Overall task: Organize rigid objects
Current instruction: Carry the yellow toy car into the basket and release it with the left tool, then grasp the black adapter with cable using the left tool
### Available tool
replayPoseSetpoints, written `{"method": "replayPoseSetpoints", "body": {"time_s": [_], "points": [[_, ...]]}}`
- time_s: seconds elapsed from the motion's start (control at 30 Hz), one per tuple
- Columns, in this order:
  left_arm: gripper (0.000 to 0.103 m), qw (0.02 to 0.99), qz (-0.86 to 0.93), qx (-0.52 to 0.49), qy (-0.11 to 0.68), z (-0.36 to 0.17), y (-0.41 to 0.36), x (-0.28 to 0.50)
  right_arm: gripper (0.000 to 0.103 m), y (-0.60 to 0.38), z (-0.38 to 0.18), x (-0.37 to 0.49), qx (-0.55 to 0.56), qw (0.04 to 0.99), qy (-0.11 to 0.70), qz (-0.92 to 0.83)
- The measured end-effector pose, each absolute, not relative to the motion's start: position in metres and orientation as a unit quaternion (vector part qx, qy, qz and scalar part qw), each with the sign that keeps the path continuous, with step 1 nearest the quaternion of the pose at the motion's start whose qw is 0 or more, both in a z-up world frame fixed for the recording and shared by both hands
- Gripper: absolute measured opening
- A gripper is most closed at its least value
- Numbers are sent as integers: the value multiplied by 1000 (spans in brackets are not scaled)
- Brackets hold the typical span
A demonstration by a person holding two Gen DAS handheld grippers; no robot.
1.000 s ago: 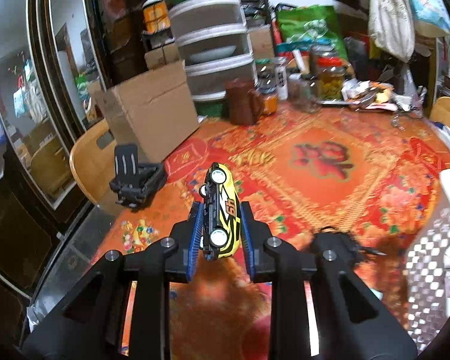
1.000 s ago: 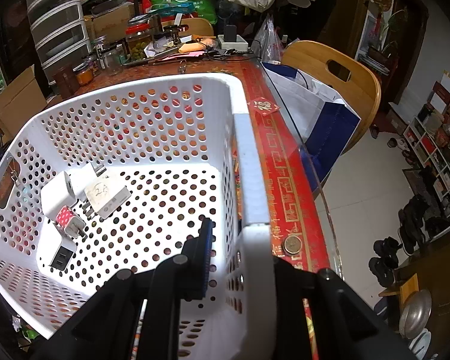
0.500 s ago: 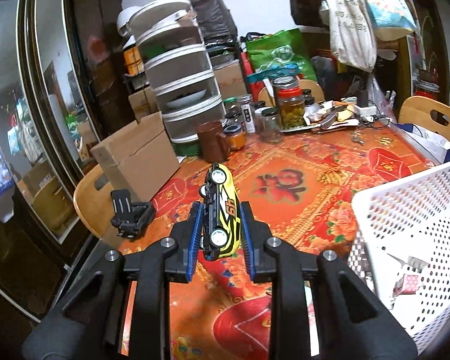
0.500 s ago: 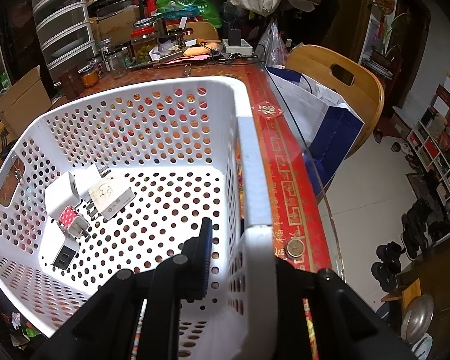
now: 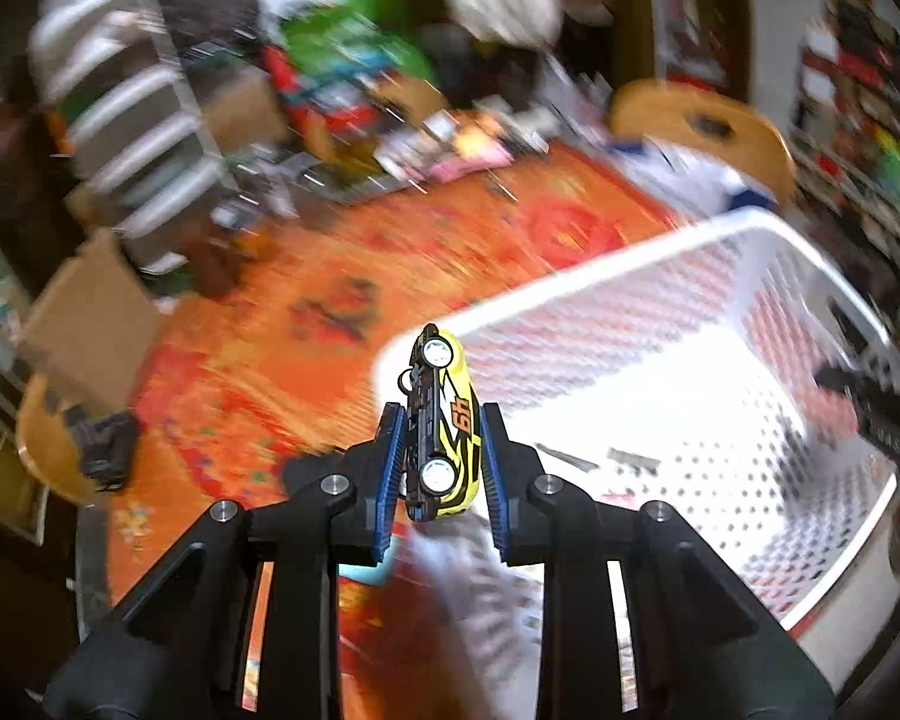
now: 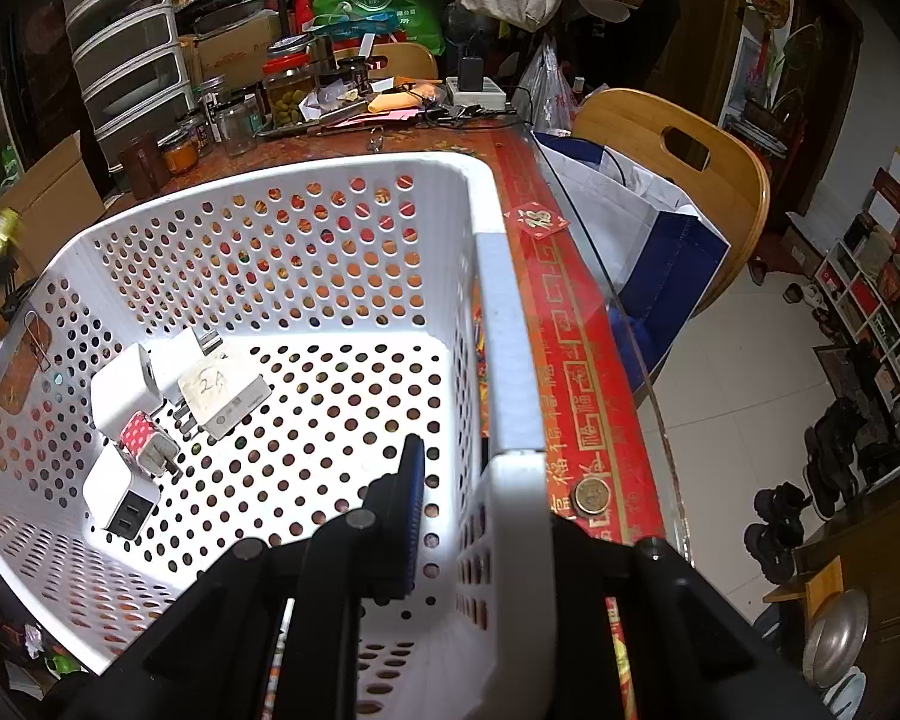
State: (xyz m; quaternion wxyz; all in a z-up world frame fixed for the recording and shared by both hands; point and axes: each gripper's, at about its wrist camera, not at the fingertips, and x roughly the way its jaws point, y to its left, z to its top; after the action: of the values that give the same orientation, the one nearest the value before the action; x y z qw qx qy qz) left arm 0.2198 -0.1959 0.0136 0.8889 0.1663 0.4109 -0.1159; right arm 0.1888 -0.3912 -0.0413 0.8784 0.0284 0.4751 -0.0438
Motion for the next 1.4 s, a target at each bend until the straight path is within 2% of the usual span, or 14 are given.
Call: {"method": "replayPoseSetpoints", "body": {"time_s": [0.23, 0.6, 0.63, 0.67, 0.73, 0.83, 0.9, 0.97, 1.03, 1.1, 1.27, 1.4], "points": [[22, 814, -156, 208, 519, -35, -248, 250, 17, -391, -42, 189, 29, 878, 476, -44], [24, 754, -194, 238, 581, -72, -279, 262, 17, -391, -43, 188, 28, 878, 476, -43], [33, 754, -197, 237, 580, -73, -279, 262, 17, -391, -43, 189, 28, 878, 476, -43], [50, 756, -201, 235, 577, -71, -278, 262, 17, -391, -43, 189, 28, 878, 476, -43], [71, 775, -202, 234, 552, -61, -273, 260, 17, -391, -43, 189, 27, 878, 476, -43], [76, 823, -199, 216, 487, -25, -249, 245, 17, -391, -43, 188, 27, 878, 476, -42], [84, 852, -200, 169, 454, 3, -213, 237, 17, -391, -43, 188, 27, 878, 477, -42], [102, 880, -181, 130, 420, 26, -169, 230, 17, -391, -43, 188, 27, 877, 478, -43], [103, 903, -147, 95, 391, 38, -121, 225, 17, -390, -42, 189, 25, 877, 479, -43], [103, 908, -105, 68, 399, 33, -77, 231, 17, -390, -42, 189, 24, 876, 479, -43], [103, 875, -57, -11, 481, -32, 4, 273, 17, -390, -41, 189, 25, 876, 479, -43], [103, 869, -41, -25, 493, -73, 13, 298, 17, -390, -41, 189, 26, 876, 479, -44]]}}
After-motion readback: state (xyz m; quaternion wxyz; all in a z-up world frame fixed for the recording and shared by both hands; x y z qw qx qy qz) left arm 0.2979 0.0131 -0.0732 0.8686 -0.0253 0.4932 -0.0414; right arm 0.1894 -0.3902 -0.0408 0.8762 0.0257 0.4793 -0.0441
